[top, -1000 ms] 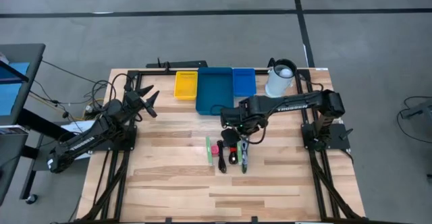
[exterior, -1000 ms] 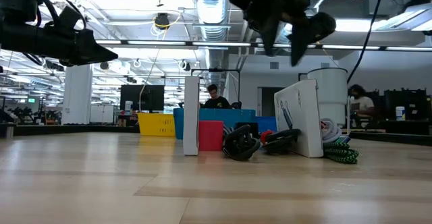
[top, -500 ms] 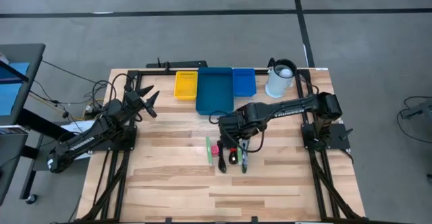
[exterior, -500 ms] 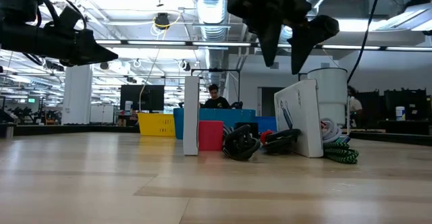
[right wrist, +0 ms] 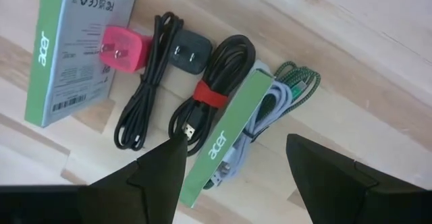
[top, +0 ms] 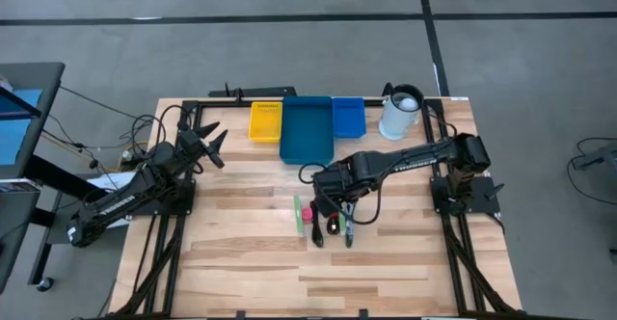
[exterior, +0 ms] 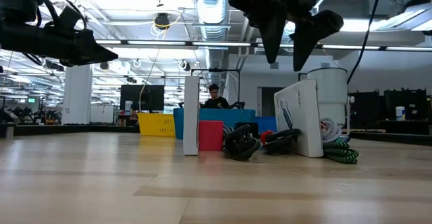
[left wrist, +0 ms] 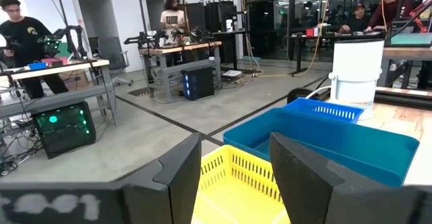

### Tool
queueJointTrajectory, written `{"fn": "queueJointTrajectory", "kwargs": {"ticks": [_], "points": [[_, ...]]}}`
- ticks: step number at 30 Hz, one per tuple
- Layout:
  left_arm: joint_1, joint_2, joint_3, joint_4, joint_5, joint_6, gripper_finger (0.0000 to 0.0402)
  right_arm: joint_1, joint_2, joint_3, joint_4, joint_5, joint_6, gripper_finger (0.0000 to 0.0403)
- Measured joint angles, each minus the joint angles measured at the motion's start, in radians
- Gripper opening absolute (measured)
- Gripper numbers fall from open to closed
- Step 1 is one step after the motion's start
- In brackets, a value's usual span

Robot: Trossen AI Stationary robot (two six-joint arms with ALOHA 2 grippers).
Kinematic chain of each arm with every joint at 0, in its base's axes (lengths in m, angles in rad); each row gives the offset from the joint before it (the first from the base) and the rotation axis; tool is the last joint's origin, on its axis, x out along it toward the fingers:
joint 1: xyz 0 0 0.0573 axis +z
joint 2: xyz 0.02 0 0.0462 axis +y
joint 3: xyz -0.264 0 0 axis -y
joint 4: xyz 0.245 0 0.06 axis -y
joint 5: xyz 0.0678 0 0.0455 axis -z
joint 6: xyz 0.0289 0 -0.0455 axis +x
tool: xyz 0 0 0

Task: Pick and place items into bin
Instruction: Put the right white card reader box into the blue bin

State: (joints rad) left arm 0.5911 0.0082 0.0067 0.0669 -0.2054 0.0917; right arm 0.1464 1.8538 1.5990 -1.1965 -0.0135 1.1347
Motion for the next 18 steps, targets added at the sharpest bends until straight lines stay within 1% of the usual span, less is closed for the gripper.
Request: {"fn": "queueJointTrajectory", "kwargs": {"ticks": [3,10,18], "points": [[0.000,0.000,0.000,0.000,0.000,-0.005,0.0166,0.006,0.000,0.000,0.000,0.020,0.001,0.0249],[0.000,0.000,0.000,0.000,0.000,-0.005,0.0166,0.011,0.021,0.000,0.020,0.018,-0.002,0.0249],[0.000,0.000,0.000,0.000,0.000,-0.004,0.0166,0.011,0.072,0.002,0.045,-0.019,-0.040,0.0249]]}}
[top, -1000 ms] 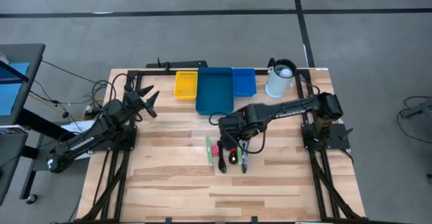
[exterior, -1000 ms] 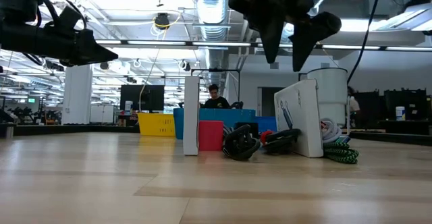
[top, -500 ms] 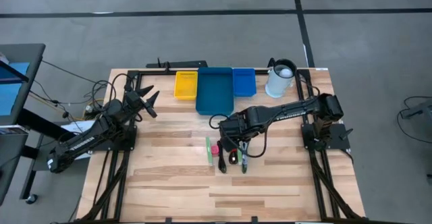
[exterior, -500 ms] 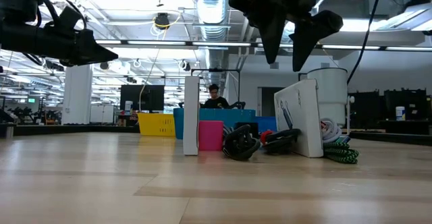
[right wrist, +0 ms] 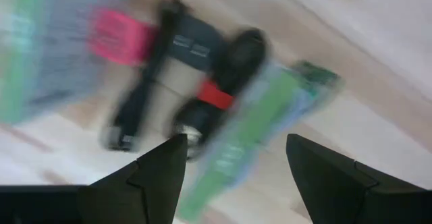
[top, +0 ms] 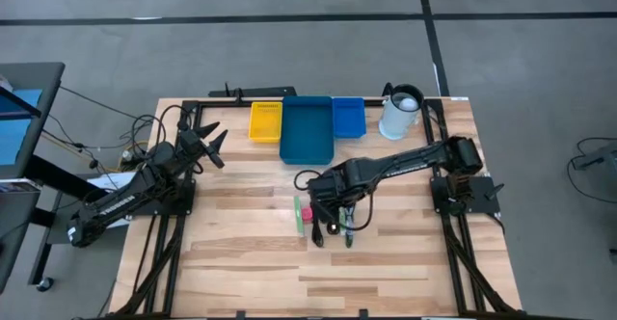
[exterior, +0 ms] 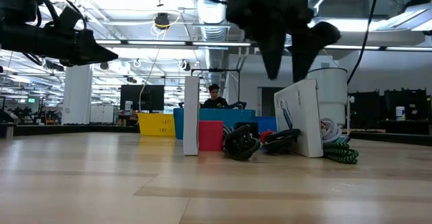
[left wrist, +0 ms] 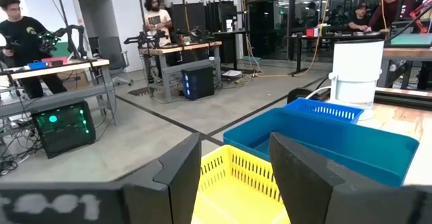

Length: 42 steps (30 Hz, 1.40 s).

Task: Pick and place items into bin
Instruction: Put the right white card reader box into the blue bin

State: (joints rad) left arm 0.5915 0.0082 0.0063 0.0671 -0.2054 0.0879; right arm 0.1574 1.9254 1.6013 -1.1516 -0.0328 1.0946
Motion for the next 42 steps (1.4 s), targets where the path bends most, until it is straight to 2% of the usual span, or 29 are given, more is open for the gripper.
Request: {"fn": "queueJointTrajectory", "kwargs": {"ticks": [19,42], "points": [[0.000,0.011,0.000,0.000,0.000,-0.001,0.0166,-0.002,0.027,-0.003,-0.025,-0.019,-0.030,0.0249],[0.000,0.011,0.000,0.000,0.000,0.003,0.0166,-0.002,0.027,-0.003,-0.024,0.023,-0.048,0.0249]]}}
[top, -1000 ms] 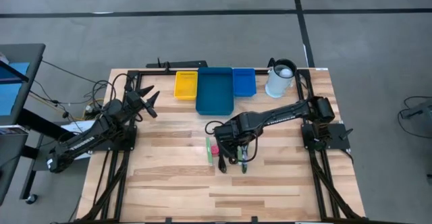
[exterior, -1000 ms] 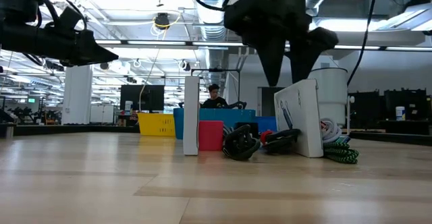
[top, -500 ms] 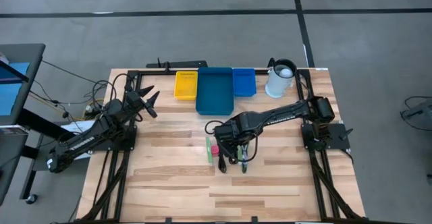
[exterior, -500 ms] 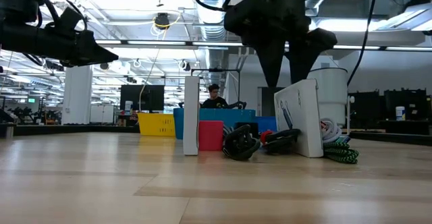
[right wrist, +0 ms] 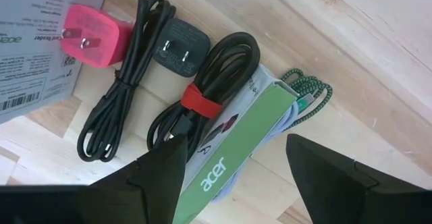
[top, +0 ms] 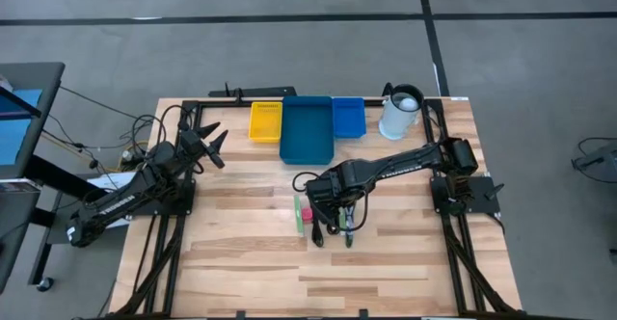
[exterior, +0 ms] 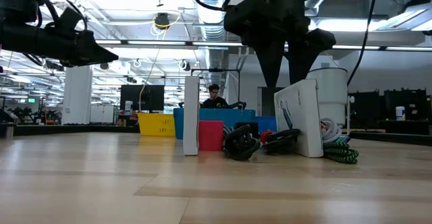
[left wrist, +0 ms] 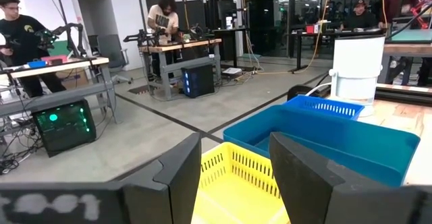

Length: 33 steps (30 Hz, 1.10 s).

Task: Pick and place items into bin
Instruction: Put the right white card reader box into the blue bin

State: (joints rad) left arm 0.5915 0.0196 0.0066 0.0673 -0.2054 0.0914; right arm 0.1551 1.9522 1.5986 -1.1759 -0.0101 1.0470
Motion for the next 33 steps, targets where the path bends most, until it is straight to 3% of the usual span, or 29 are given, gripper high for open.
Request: {"fn": "queueJointTrajectory", "kwargs": {"ticks": [33], "points": [[0.000,0.000,0.000,0.000,0.000,0.002,0.0166,0.000,0.001,-0.034,0.021,-0.009,-0.008,0.0249]]}}
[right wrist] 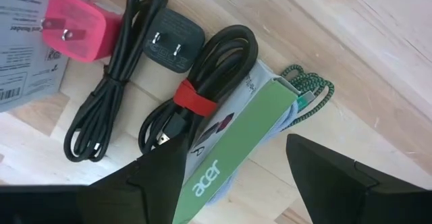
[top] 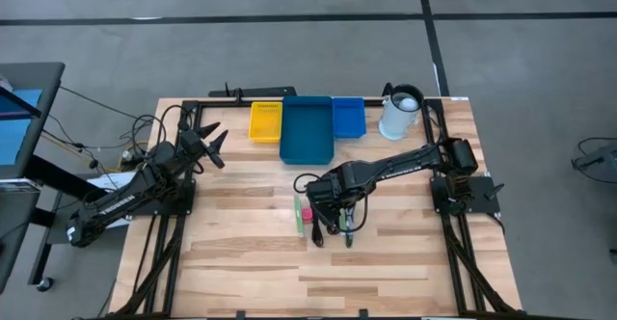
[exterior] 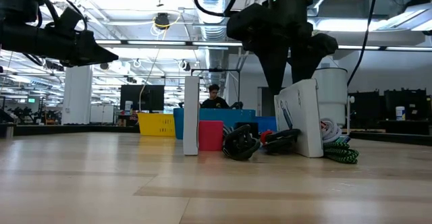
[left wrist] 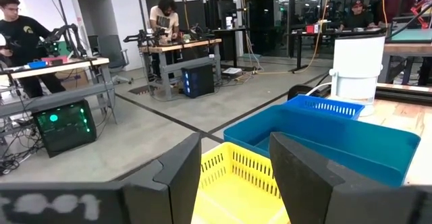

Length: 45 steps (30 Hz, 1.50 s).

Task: Pick and place items into bin
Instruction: Put the right white card reader box into the blue bin

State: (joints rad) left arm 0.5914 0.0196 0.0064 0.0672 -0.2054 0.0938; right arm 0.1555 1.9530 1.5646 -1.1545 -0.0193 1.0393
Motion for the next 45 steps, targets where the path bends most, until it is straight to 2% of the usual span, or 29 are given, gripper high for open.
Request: {"fn": "queueJointTrajectory", "kwargs": {"ticks": [33,45], "points": [[0.000,0.000,0.000,0.000,0.000,-0.004,0.0166,0.000,0.000,0.000,0.004,-0.001,0.008,0.0247],[0.000,0.000,0.000,0.000,0.000,-0.003,0.0166,0.000,0.000,0.000,0.005,-0.002,0.008,0.0184]]}}
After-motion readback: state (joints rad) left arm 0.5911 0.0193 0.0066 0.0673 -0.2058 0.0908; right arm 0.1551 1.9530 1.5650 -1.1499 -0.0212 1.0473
